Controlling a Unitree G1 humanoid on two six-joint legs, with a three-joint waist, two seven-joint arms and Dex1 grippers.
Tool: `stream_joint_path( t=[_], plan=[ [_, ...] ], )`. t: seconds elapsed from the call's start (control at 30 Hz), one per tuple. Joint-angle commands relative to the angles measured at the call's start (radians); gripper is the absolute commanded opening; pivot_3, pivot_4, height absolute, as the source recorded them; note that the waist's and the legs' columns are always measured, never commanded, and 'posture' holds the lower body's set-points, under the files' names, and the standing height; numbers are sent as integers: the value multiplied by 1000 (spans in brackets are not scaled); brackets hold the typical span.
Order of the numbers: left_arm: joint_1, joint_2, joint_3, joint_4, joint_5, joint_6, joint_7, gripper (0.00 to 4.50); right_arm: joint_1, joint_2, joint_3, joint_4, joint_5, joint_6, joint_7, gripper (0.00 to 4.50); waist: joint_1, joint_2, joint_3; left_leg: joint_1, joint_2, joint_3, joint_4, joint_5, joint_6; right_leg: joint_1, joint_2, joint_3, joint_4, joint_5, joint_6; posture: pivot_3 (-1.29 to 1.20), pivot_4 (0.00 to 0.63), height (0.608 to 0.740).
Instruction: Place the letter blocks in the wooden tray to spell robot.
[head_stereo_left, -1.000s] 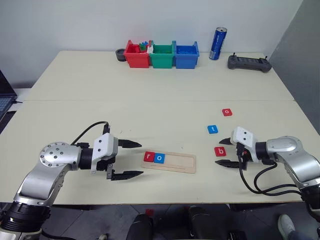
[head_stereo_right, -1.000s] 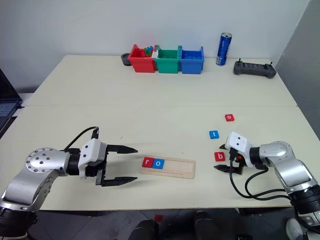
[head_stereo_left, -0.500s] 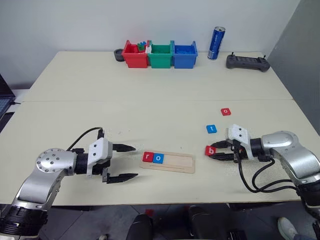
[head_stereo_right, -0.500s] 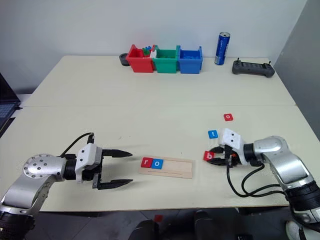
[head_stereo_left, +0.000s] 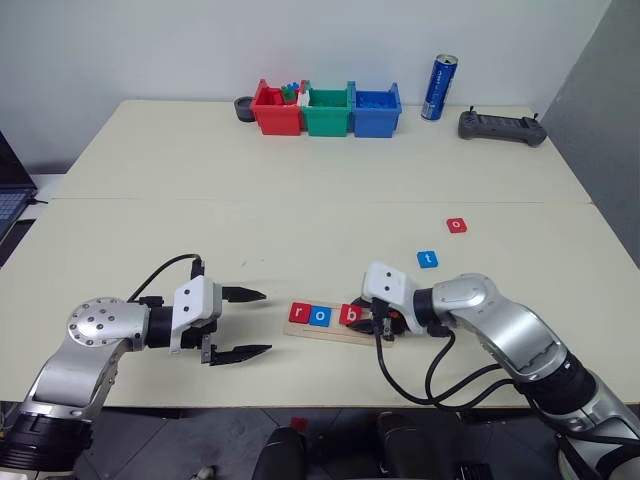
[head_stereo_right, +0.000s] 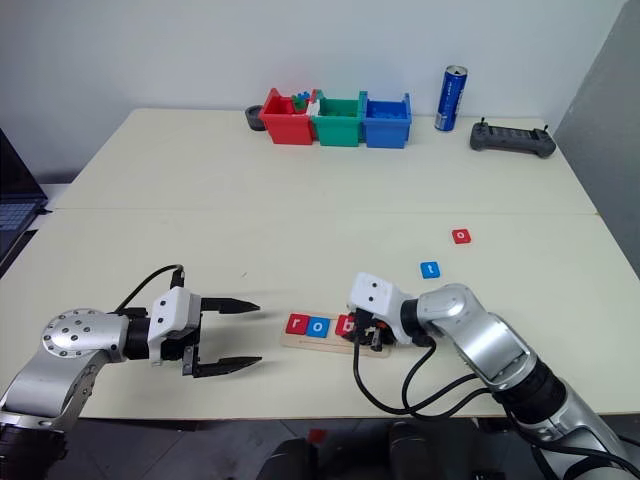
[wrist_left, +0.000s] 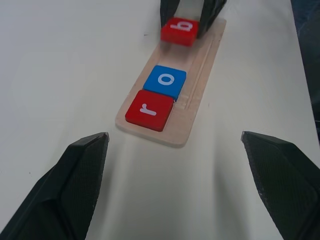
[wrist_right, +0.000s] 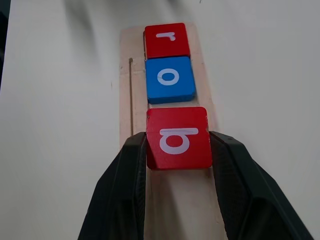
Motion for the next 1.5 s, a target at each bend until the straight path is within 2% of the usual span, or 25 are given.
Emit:
stream_joint_path(
  t=[0.03, 0.53, 0.83, 1.13, 1.23, 1.5],
  plan=[
    [-14, 9, 13, -46, -17, 15, 0, 4500, -33, 12, 14, -6, -14, -7, -2, 1470, -2, 0, 0, 0, 0, 0, 0, 0, 0, 0, 0, 0, 0, 0, 0, 0, 150, 740],
    [-26, 5, 15, -42, -15, 24, -12, 4500, -68, 42, 50, 29, -36, -37, 25, 1470, -3, 0, 0, 0, 0, 0, 0, 0, 0, 0, 0, 0, 0, 0, 0, 0, 150, 740],
    [-11, -8, 12, 18, 2, -43, -33, 4500, -79, 47, 49, 28, -40, -49, 29, 4479, -3, 0, 0, 0, 0, 0, 0, 0, 0, 0, 0, 0, 0, 0, 0, 0, 150, 740],
    [-3, -7, 12, 26, 5, -65, -31, 4500, -71, 11, -13, -80, 31, -6, 64, 4479, -2, 0, 0, 0, 0, -1, 0, 0, 0, 0, 0, -1, 0, 0, 0, 0, 150, 740],
    [-6, -3, 10, 1, 1, -45, -22, 4500, -58, -2, 18, -82, 19, -31, 70, 3871, -3, 0, 0, 0, 0, -1, 0, 0, 0, 0, 0, -1, 0, 0, 0, 0, 150, 740],
    [-21, 5, 15, 19, -1, -42, -34, 4500, -60, -9, 83, -53, -14, -99, 104, 1027, -3, 0, 0, 0, 0, -1, 0, 0, 0, 0, 0, -1, 0, 0, 0, 0, 150, 740]
  ],
)
